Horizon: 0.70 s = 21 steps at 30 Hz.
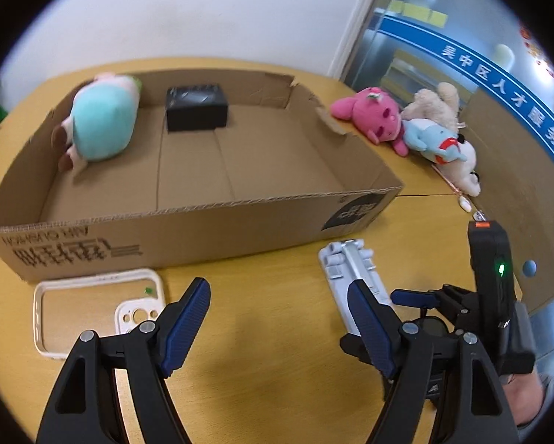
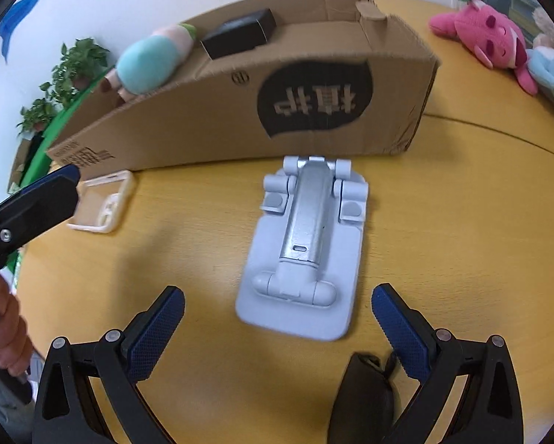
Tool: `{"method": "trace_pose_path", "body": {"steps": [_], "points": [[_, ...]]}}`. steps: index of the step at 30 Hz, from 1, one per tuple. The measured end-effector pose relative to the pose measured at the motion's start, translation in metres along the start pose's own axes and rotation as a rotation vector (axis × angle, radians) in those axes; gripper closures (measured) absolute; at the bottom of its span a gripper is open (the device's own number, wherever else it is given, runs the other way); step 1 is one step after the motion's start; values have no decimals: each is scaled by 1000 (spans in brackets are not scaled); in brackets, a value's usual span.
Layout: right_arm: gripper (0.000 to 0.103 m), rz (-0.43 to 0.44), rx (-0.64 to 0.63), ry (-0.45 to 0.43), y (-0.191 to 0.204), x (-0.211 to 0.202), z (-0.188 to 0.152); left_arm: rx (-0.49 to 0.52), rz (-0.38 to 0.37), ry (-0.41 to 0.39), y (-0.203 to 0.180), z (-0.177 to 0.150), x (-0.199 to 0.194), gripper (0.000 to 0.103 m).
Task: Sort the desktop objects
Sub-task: 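Open the left gripper and move both tools toward the white phone stand, then grasp the white phone stand with the right gripper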
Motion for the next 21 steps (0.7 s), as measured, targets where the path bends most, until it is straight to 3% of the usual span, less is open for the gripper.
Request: {"method": "trace_pose_path", "body": {"steps": [4,7,13,17,21], "points": [[11,-73,-62,-23,15,6,-3,-4,13,36,7,-5,7,26],[31,-120,-132,-50,26,8,-7,-11,-13,57,8,-8,14,26],[32,-95,-140,-76,27,6,-13,-13,-110,155,2,-9,39,26],[31,-5,-60,-88,23,-1,-15,-18,-184,188,-5,-4,50,26],[20,-12,-21,-113,24,3,-9,-37,-219,202,-4,4,54,26]]}}
Point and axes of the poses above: each gripper's, at about its wrist camera, not at the fingertips, and x roughly the way its jaws point, y to its left, z to its top, the point moved 2 cm from there along x, roughly the way its jaws point, and after that the axes turned 9 degrees about z, right-handed, at the moved point
